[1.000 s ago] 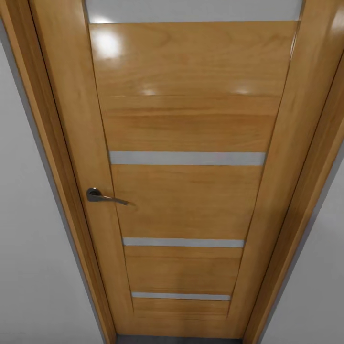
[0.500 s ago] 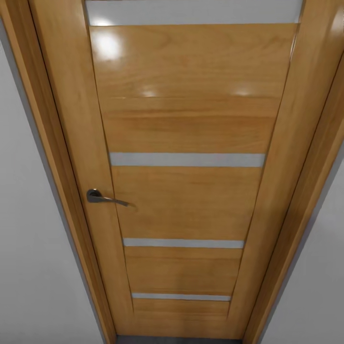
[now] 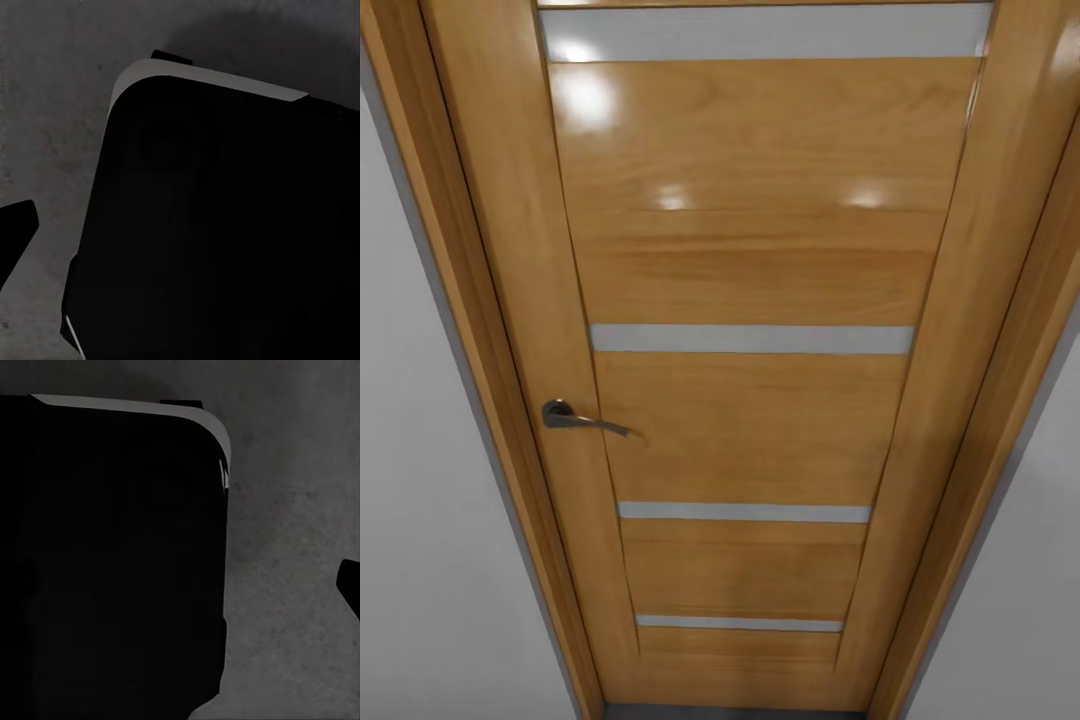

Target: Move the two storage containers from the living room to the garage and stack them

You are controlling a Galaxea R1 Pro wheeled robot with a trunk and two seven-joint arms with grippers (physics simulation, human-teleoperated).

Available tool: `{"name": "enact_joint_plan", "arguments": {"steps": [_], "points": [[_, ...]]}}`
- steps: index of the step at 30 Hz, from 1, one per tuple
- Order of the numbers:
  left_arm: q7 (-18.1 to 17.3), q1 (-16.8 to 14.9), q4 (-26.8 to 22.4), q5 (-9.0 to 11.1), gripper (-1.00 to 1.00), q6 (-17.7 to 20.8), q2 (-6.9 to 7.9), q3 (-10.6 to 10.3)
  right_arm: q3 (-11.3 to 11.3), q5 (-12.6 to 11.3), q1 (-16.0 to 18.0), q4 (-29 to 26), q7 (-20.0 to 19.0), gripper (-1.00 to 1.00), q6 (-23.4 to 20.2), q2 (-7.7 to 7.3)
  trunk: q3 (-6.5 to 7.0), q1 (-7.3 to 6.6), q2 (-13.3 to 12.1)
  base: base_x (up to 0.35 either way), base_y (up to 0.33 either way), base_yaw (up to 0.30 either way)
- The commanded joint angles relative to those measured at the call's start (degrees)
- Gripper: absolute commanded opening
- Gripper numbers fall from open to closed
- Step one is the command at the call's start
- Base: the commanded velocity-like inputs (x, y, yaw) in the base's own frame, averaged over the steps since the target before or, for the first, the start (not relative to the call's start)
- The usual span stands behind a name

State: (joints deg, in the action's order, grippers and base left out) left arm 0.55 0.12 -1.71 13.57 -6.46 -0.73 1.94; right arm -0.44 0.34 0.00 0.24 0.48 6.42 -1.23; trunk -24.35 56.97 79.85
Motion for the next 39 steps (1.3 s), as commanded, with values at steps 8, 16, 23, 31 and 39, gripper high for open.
{"name": "enact_joint_plan", "arguments": {"steps": [8, 16, 23, 31, 39], "points": [[0.1, 0.0, 0.0, 0.1, 1.0, -0.1, -0.06, 0.2, 0.0, 0.0, 0.0, 0.0, 0.0, 1.0, 0.2, 0.0, 1.4, -1.75, -3.2, 0.0, 0.0, 0.0], [0.1, 0.0, 0.0, 0.1, 1.0, -0.1, -0.06, 0.2, 0.0, 0.2, 0.0, 0.0, 0.0, 1.0, 0.6, -0.02, 2.84, -3.51, -6.4, 0.0, 0.0, -0.058], [0.1, 0.0, 0.0, 0.1, 1.0, -0.1, -0.11, 0.2, 0.1, 0.0, 0.0, 0.0, 0.0, 1.0, 0.5, 0.07, 4.09, -5.05, -9.2, 0.0, 0.0, -0.093], [0.1, 0.0, 0.0, 0.1, 1.0, -0.1, -0.13, 0.2, 0.0, 0.1, 0.0, 0.0, 0.0, 1.0, 0.4, 0.08, 5.53, -6.81, -12.4, 0.0, 0.0, -0.004], [0.1, 0.0, 0.0, 0.2, 1.0, -0.1, -0.15, 0.2, -0.1, 0.1, 0.0, 0.0, 0.0, 1.0, 0.2, 0.08, 6.96, -8.56, -15.6, 0.0, 0.0, 0.0]]}}
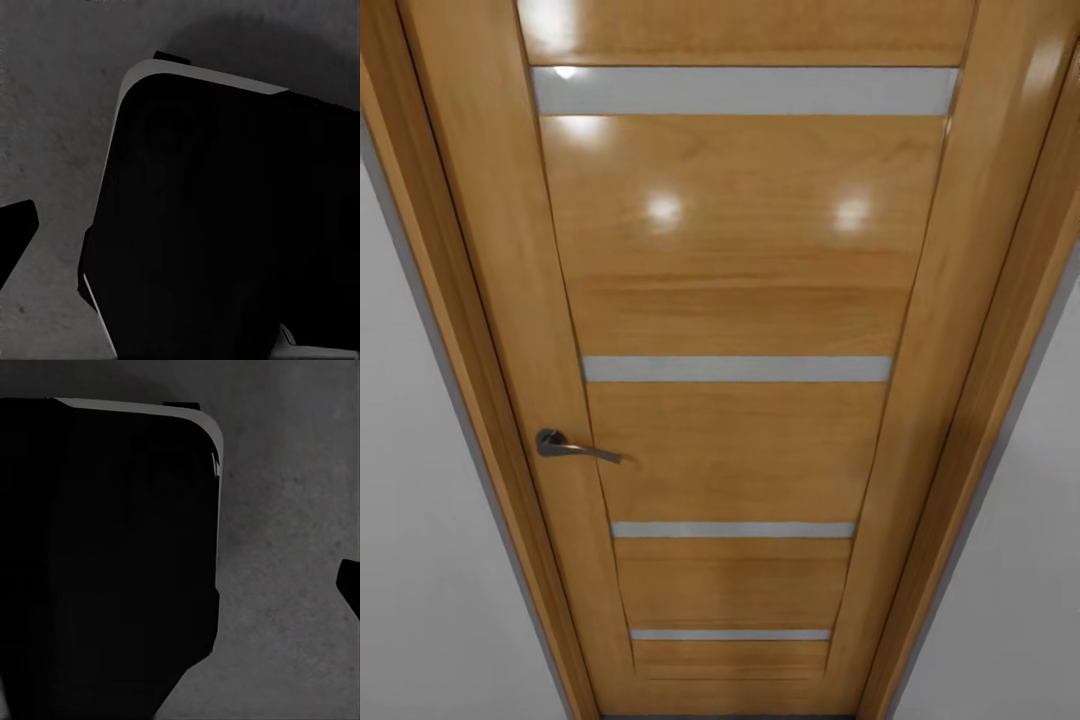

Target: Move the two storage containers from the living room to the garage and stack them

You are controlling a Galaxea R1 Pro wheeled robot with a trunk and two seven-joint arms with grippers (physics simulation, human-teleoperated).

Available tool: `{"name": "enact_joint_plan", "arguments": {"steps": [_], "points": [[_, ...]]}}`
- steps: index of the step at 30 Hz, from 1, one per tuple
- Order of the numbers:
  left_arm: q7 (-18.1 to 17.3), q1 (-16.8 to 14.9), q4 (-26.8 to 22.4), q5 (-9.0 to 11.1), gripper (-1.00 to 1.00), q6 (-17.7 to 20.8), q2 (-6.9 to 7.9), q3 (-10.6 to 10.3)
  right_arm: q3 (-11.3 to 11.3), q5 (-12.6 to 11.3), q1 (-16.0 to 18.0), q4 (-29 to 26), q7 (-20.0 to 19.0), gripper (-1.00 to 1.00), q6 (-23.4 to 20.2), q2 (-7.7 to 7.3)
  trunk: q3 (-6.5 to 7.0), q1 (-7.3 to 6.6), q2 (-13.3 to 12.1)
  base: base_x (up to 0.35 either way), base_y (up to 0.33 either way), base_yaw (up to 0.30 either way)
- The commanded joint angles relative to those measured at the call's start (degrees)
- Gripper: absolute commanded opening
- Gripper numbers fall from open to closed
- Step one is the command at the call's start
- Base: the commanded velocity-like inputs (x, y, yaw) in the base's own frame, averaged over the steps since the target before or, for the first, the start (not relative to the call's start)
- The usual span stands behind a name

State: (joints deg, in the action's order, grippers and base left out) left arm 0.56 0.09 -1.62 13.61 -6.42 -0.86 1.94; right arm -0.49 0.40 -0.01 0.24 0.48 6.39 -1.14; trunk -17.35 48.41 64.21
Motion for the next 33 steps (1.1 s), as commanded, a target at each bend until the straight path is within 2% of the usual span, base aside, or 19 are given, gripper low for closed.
{"name": "enact_joint_plan", "arguments": {"steps": [1, 33], "points": [[0.1, 0.0, 0.0, 0.1, 1.0, -0.1, -0.02, 0.2, 0.0, 0.0, 0.0, 0.0, 0.0, 1.0, 0.2, 0.0, 0.14, -0.22, -0.4, 0.0, 0.0, 0.0], [0.0, 0.0, 0.0, 0.2, 1.0, -0.1, -0.02, 0.1, 0.0, 0.0, 0.0, 0.0, -0.2, 1.0, -0.1, 0.07, 5.89, -7.25, -13.2, 0.0, 0.0, 0.0]]}}
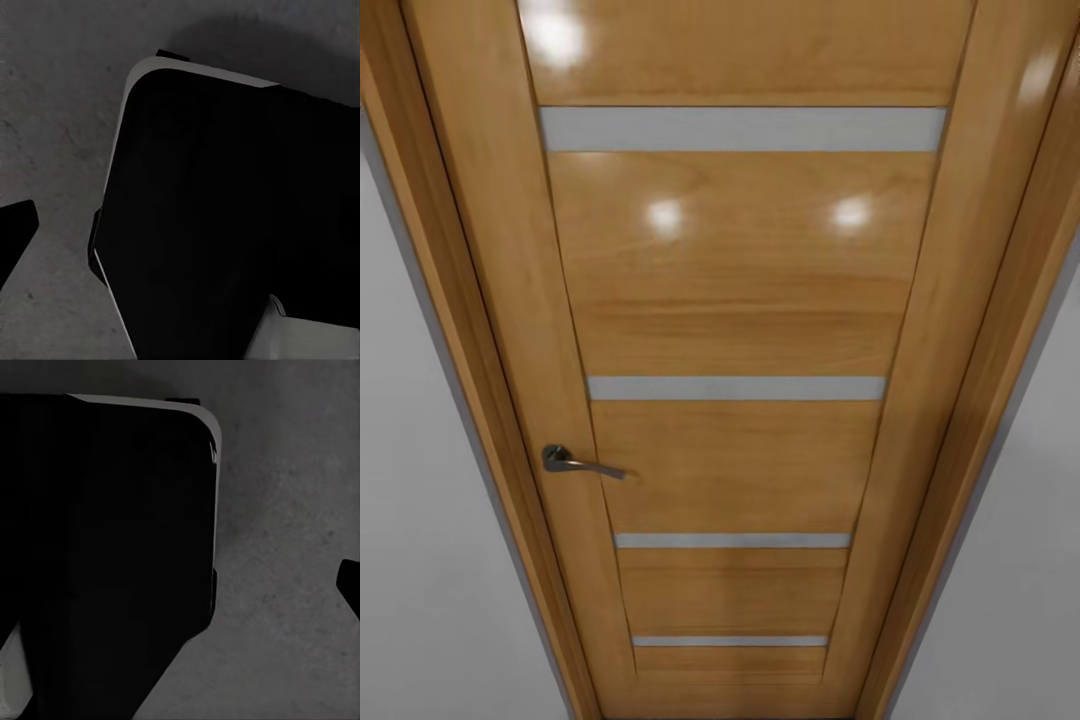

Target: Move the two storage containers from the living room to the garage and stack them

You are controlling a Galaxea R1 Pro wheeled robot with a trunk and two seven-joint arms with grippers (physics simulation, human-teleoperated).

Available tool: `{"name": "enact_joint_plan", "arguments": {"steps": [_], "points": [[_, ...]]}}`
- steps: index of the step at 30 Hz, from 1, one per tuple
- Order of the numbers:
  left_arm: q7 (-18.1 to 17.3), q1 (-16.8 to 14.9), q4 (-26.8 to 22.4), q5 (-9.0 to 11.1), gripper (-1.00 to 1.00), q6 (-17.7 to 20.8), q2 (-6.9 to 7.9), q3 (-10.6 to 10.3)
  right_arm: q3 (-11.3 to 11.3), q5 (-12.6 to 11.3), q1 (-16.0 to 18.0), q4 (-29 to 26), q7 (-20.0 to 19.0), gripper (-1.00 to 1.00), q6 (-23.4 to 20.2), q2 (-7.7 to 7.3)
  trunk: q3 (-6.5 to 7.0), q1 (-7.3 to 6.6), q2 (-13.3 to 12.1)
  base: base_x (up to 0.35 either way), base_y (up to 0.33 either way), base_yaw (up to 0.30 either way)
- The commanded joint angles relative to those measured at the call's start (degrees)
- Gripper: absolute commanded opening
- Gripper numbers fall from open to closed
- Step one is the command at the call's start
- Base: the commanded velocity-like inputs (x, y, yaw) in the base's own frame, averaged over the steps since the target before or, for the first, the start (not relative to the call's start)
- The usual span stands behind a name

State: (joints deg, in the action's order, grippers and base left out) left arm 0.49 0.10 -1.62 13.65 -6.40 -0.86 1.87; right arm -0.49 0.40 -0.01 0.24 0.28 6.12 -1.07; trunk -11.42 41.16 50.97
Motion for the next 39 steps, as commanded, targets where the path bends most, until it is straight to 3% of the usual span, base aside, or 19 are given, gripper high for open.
{"name": "enact_joint_plan", "arguments": {"steps": [1, 39], "points": [[0.0, 0.0, -0.1, 0.1, 1.0, -0.1, -0.02, 0.2, 0.0, 0.0, 0.0, 0.0, 0.0, 1.0, 0.2, 0.0, 0.13, -0.22, -0.4, 0.0, 0.0, 0.0], [0.1, 0.0, -0.1, 0.1, 1.0, -0.1, -0.02, 0.2, 0.1, -0.1, 0.0, 0.0, 0.2, 1.0, 0.7, 0.08, 6.96, -8.57, -15.6, 0.0, 0.0, 0.0]]}}
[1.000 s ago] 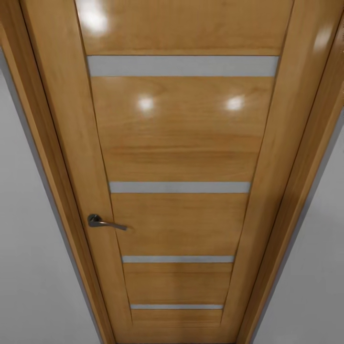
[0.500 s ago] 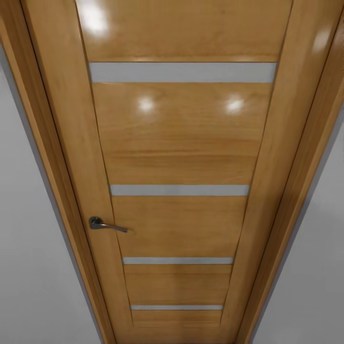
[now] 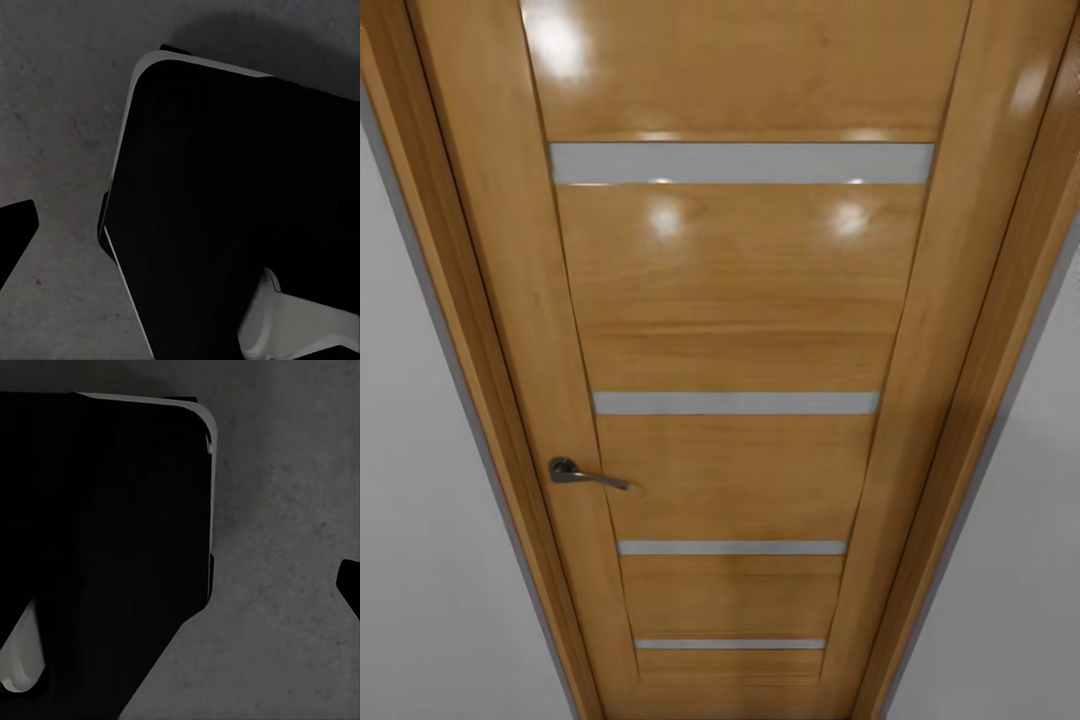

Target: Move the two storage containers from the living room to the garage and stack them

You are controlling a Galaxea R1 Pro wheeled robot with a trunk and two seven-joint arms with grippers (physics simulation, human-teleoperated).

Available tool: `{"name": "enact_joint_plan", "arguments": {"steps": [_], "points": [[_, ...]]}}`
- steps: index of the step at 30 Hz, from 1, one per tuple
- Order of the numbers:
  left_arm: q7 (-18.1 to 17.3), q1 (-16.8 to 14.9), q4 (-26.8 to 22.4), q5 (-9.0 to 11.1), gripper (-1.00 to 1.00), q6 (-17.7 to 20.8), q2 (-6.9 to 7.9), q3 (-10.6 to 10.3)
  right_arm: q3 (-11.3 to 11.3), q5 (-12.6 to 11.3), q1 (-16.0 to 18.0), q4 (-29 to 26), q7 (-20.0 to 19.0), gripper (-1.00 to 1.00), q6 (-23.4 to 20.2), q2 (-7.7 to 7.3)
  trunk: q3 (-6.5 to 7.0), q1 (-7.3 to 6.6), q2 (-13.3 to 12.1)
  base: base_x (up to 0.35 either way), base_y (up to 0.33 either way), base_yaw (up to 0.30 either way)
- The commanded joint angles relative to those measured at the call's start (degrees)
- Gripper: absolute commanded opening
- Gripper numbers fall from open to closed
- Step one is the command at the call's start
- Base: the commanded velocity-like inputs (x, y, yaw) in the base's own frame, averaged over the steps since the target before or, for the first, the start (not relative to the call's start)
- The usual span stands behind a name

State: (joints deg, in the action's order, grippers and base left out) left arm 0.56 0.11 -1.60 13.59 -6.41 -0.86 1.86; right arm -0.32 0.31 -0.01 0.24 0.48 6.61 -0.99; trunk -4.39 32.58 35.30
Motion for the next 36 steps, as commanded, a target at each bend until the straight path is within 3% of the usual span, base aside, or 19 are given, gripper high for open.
{"name": "enact_joint_plan", "arguments": {"steps": [1, 31, 36], "points": [[0.1, 0.0, -0.1, 0.1, 1.0, -0.1, -0.07, 0.2, 0.0, 0.0, 0.0, 0.0, 0.0, 1.0, 0.2, 0.01, 0.11, -0.21, -0.4, 0.0, 0.0, 0.0], [0.0, 0.0, -0.1, 0.2, 1.0, 0.1, 0.02, 0.2, -0.1, 0.0, 0.0, 0.0, 0.0, 1.0, -0.2, 0.02, 5.5, -6.8, -12.4, 0.0, 0.0, 0.0], [0.0, 0.0, -0.1, 0.2, 1.0, 0.3, 0.06, 0.2, -0.1, 0.0, 0.0, 0.0, 0.0, 1.0, -0.2, 0.0, 5.5, -6.8, -12.4, 0.0, 0.0, 0.0]]}}
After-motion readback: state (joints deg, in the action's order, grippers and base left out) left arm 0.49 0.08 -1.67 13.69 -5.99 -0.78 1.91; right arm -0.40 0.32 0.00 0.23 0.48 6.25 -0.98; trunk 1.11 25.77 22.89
